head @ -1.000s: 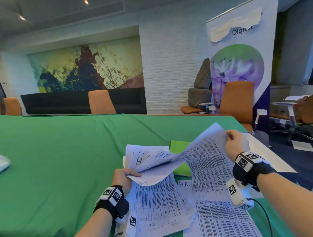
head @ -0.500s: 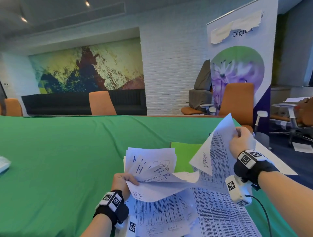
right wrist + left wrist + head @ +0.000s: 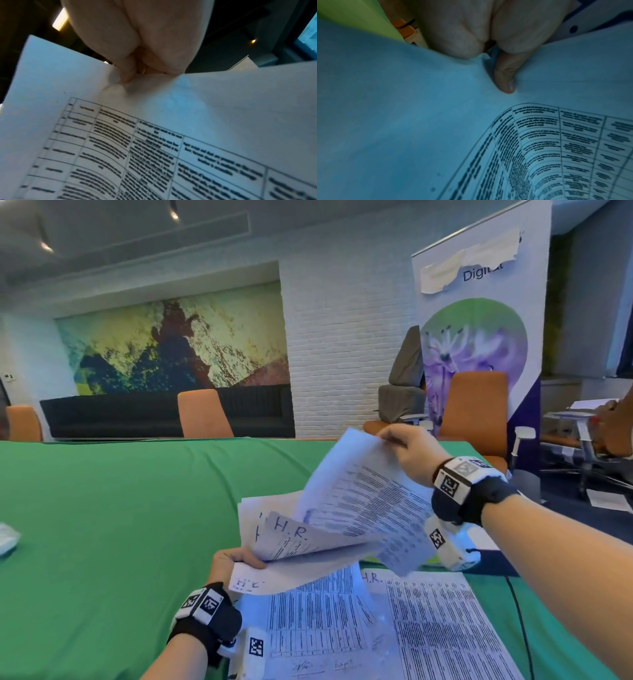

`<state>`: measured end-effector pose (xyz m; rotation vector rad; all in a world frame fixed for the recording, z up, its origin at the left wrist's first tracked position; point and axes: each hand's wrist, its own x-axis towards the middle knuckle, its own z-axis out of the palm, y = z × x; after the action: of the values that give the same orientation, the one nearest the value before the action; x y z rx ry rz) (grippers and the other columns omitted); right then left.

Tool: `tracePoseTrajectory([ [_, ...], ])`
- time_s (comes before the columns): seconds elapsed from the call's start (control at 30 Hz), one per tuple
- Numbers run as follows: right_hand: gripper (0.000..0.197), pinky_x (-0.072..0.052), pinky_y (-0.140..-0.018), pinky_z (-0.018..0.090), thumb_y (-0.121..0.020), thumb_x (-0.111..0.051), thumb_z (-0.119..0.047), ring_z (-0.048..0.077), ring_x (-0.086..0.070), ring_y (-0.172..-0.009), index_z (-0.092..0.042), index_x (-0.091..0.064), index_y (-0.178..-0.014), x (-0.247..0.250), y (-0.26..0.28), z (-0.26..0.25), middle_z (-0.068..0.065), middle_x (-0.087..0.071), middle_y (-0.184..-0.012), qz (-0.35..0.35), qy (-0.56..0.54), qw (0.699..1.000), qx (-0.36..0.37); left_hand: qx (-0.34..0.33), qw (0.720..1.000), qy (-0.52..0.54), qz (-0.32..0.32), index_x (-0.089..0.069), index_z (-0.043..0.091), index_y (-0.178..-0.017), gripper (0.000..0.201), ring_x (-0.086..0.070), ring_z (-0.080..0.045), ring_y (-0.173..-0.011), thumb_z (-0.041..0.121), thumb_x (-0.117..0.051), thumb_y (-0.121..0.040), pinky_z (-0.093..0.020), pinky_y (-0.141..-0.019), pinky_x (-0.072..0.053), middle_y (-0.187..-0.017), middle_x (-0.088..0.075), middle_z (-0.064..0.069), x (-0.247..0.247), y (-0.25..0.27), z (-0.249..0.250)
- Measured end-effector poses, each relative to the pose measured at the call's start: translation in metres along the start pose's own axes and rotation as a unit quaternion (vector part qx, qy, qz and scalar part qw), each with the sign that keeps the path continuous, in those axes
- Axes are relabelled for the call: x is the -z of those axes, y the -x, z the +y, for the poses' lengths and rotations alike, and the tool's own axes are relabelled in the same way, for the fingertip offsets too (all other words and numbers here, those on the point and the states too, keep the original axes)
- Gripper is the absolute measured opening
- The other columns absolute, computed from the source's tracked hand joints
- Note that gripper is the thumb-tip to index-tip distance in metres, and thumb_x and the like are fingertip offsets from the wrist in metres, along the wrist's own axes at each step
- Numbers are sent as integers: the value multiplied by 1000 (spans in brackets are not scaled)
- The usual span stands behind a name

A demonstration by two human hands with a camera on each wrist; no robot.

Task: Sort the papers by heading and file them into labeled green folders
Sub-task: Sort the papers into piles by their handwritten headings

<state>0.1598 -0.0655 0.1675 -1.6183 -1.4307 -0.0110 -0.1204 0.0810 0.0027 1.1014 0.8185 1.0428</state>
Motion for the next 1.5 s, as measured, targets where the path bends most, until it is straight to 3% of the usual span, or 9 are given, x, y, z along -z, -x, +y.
tracePoseTrajectory([
  [0.17, 21, -43, -55, 6, -93, -49, 1, 13, -53, -75, -12, -65, -98, -8, -13, 0, 2, -63, -87, 112, -124, 985, -42, -66, 997, 25, -18, -60, 10, -31, 13, -59, -22, -42, 0, -61, -40, -25, -45, -50, -46, -62, -8, 9, 1, 14],
  [0.37, 15, -52, -84, 44, -90, -54, 1, 20, -58, -81, -8, -66, -93, -48, -14, 15, 18, -70, -95, -34, -44, 997, -54, -111, 994, 8, -19, -64, 11, -35, 58, -61, -9, -45, -31, -48, -71, -22, -51, -52, -46, -63, 0, 16, -5, 12],
  [0.57, 20, -51, -71, 34, -89, -55, -1, 20, -61, -74, -16, -68, -89, -65, -18, 28, 2, -68, -85, 90, -182, 968, -144, -91, 995, 30, -3, -67, 5, -56, 44, -64, -12, -63, -30, -48, -74, -13, -51, -50, -64, -67, -5, 16, -4, 10],
  [0.67, 18, -56, -78, 50, -89, -51, 0, 37, -66, -88, -12, -65, -89, -90, -1, 51, 19, -69, -97, -16, -148, 960, -235, -84, 996, 25, -3, -64, 3, -86, 35, -67, -9, -71, -27, -47, -80, -11, -53, -51, -74, -72, 1, 16, -3, 11],
  [0.83, 31, -59, -72, 46, -98, -38, 0, 30, -70, -83, -14, -66, -101, -117, 33, 44, 12, -72, -94, -116, -203, 935, -269, -96, 995, -35, 1, -66, 4, -90, 31, -66, -3, -67, -22, -54, -79, -7, -53, -48, -67, -71, 11, 12, 4, 8],
  [0.97, 30, -60, -58, 35, -95, -41, 4, 20, -68, -68, -12, -66, -96, -116, 33, 44, 3, -70, -79, -72, -172, 955, -229, -76, 997, -19, 20, -63, -2, -90, 27, -58, -14, -76, -24, -53, -77, -7, -49, -47, -76, -67, -4, 11, 5, 8],
  [1.17, 25, -59, -75, 45, -89, -46, 6, 31, -69, -85, -5, -67, -92, -120, 27, 54, 14, -71, -91, -136, 10, 967, -216, -97, 992, -74, 17, -66, -7, -99, 27, -68, -4, -70, -18, -60, -76, -18, -64, -48, -80, -73, 4, 8, 9, 10],
  [1.33, 53, -52, -66, 20, -89, -39, 10, 22, -61, -105, -10, -42, -139, -104, 45, 68, 5, -58, -128, -219, 36, 944, -245, -79, 988, -120, 62, -68, 6, -94, 32, -63, -20, -78, -19, -62, -75, -33, -79, -47, -82, -72, -2, 5, 7, 4],
  [1.5, 70, -43, -102, 34, -86, -61, -27, 25, -48, -127, -12, -28, -146, -75, 91, 109, 9, -39, -147, -294, 250, 867, -314, -67, 972, -220, 57, -67, 12, -77, 27, -57, -25, -79, -15, -64, -76, -34, -76, -45, -88, -67, -15, 2, 13, -3],
])
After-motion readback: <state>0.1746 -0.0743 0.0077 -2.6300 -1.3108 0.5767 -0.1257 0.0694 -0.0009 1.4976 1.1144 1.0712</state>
